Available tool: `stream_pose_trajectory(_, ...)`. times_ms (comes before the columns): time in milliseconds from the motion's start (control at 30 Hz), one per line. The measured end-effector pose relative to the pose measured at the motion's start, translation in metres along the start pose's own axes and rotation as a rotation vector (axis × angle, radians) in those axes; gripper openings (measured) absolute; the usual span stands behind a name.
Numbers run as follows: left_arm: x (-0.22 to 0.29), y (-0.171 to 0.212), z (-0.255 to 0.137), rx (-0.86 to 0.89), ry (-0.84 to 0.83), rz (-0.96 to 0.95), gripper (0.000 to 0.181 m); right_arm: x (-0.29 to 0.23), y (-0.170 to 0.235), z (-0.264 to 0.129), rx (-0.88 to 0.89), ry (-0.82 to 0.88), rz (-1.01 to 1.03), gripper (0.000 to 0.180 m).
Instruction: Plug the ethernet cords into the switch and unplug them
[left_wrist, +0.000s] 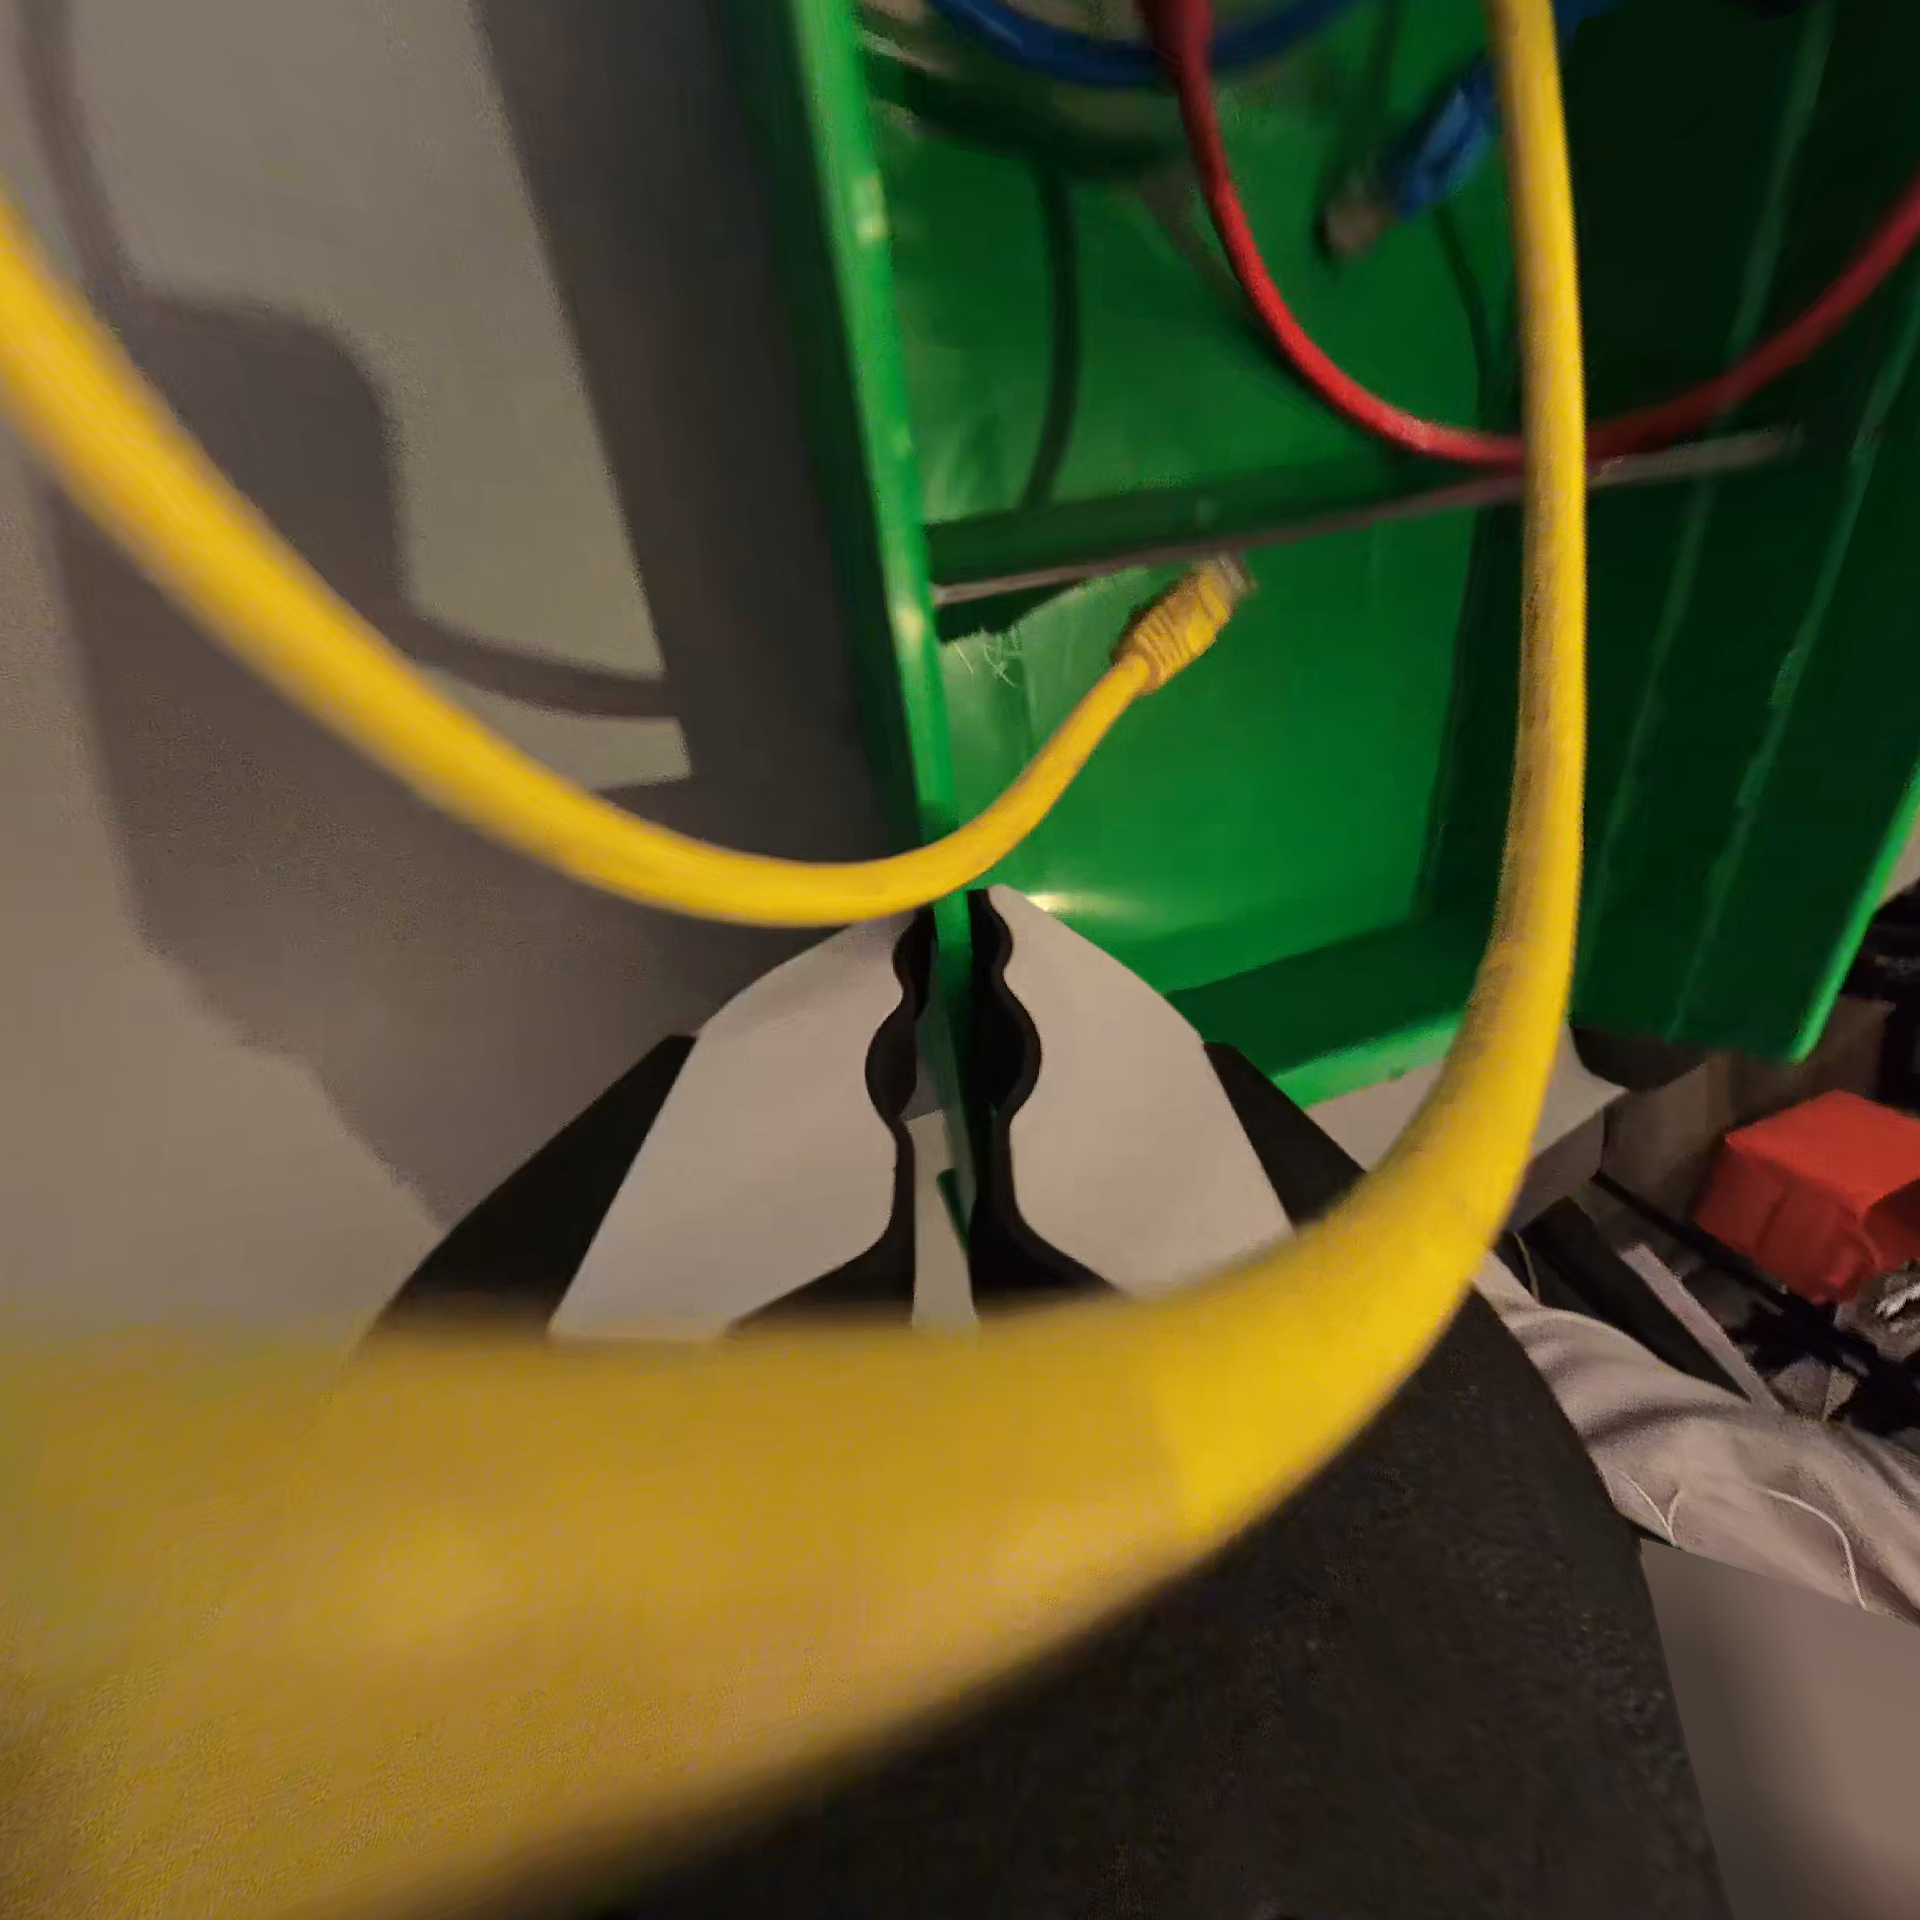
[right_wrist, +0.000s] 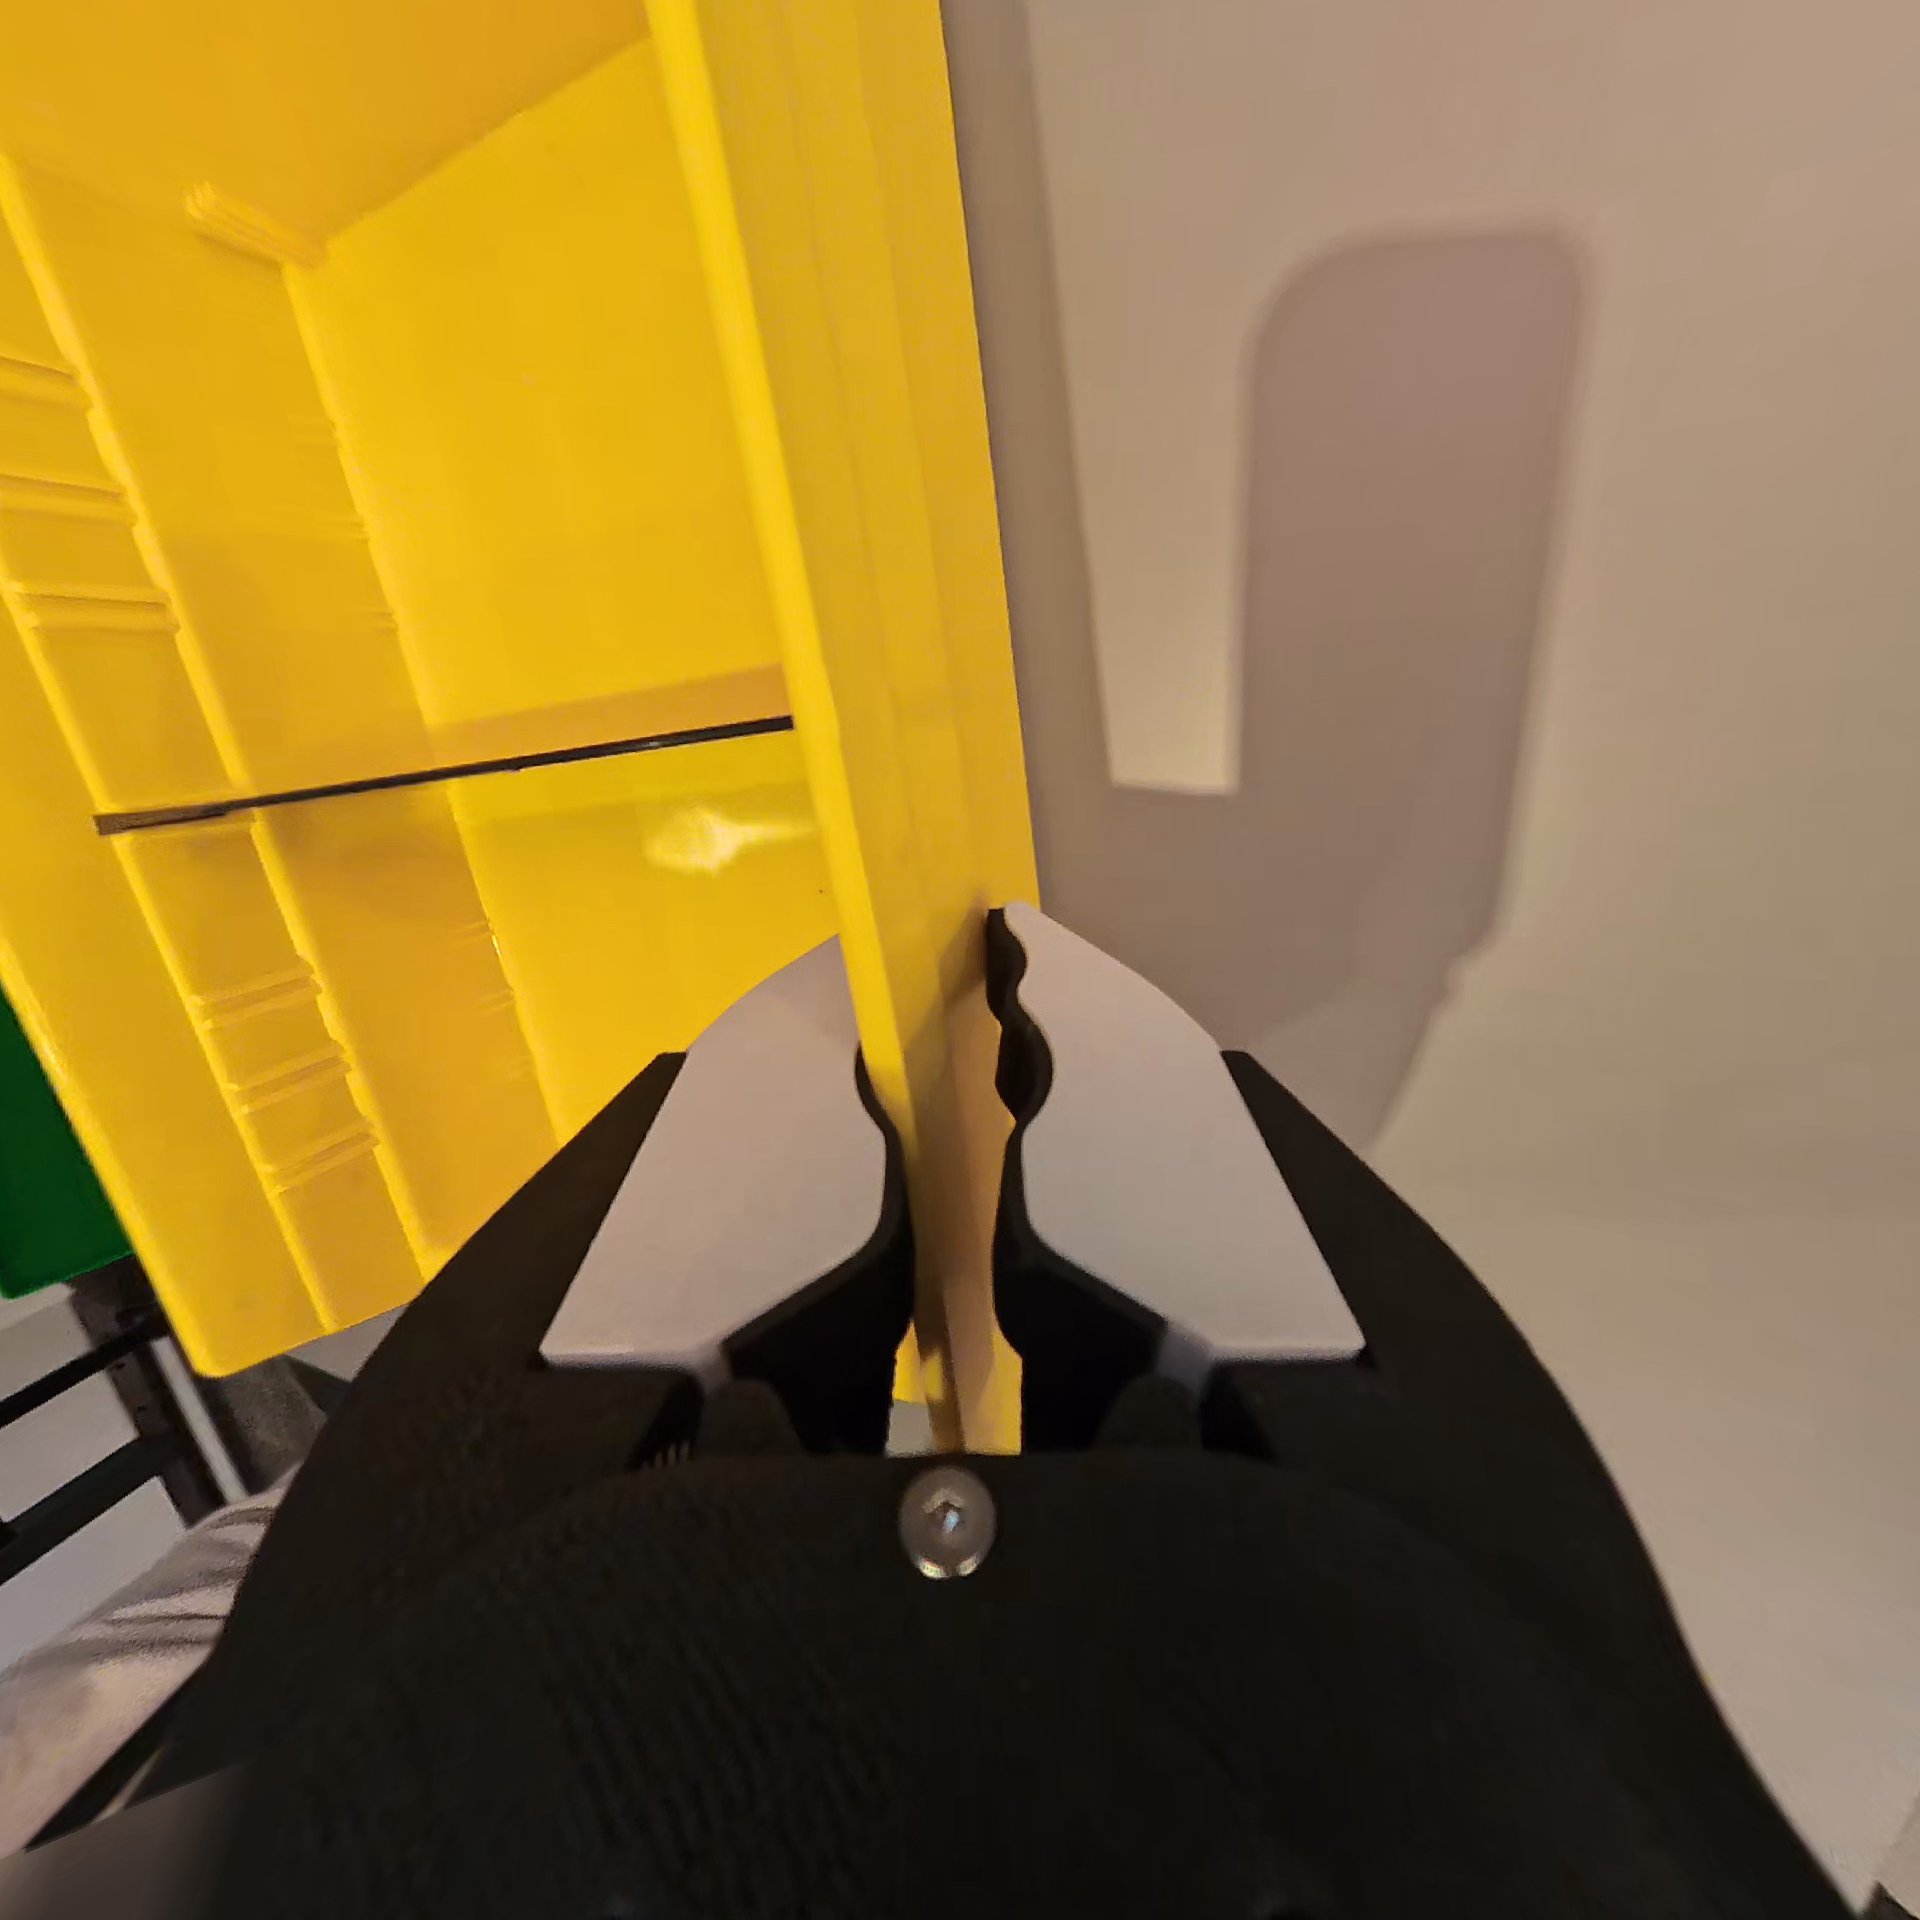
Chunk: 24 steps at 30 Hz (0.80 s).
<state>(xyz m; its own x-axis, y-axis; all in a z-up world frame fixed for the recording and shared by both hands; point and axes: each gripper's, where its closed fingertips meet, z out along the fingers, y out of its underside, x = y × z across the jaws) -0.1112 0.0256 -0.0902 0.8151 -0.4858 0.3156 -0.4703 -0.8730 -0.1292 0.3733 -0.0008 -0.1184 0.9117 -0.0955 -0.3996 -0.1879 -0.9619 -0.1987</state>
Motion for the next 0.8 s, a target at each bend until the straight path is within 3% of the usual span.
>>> stream_pose_trajectory(400, -0.14, 0.041, -0.054, 0.199, -0.03, -0.174, 0.009, -0.024, -0.01, 0.014, 0.03, -0.012, 0.032, 0.014)
stream_pose_trajectory(700, -0.209, 0.106, -0.089, 0.378, 0.059, -0.402, 0.011, -0.042, -0.01, 0.021, 0.048, -0.023, 0.064, 0.015)
stream_pose_trajectory(800, -0.217, 0.123, -0.095, 0.398, 0.07, -0.398, 0.013, -0.049, -0.007, 0.023, 0.039, -0.01, 0.033, 0.015)
